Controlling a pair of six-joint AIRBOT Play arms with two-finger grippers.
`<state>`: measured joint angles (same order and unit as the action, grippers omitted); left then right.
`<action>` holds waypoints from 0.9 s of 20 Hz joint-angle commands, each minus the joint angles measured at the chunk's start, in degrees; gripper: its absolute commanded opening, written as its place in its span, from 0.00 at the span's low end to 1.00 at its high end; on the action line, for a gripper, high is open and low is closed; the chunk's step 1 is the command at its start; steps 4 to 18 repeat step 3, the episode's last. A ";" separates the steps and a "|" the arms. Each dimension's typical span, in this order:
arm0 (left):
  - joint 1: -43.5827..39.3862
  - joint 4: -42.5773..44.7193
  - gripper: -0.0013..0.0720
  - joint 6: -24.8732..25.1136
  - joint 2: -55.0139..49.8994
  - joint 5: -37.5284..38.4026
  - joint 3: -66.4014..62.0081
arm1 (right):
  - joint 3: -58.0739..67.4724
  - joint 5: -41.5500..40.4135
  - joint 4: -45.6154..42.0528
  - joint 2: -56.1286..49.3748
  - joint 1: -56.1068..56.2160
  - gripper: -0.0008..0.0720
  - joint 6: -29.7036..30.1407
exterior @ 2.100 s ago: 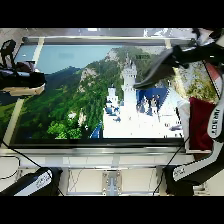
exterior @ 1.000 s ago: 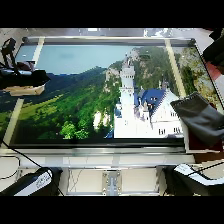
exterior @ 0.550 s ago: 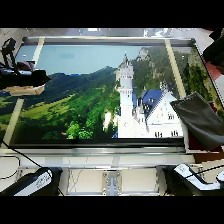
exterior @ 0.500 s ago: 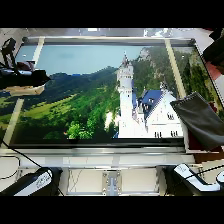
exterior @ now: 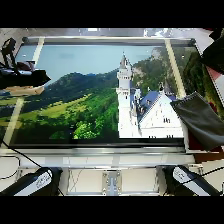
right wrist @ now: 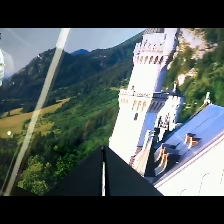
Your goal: Fold the shirts.
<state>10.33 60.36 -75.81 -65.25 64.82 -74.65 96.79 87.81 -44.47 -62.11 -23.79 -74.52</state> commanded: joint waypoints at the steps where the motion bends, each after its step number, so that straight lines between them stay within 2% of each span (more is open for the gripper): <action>1: 0.02 0.02 0.04 0.00 -0.02 -0.02 0.02 | 0.17 -1.68 -5.90 -0.57 6.58 0.03 0.70; 18: 0.02 0.02 0.04 0.02 -0.02 -0.02 0.02 | 0.17 -1.88 -6.19 -0.57 6.73 0.03 0.72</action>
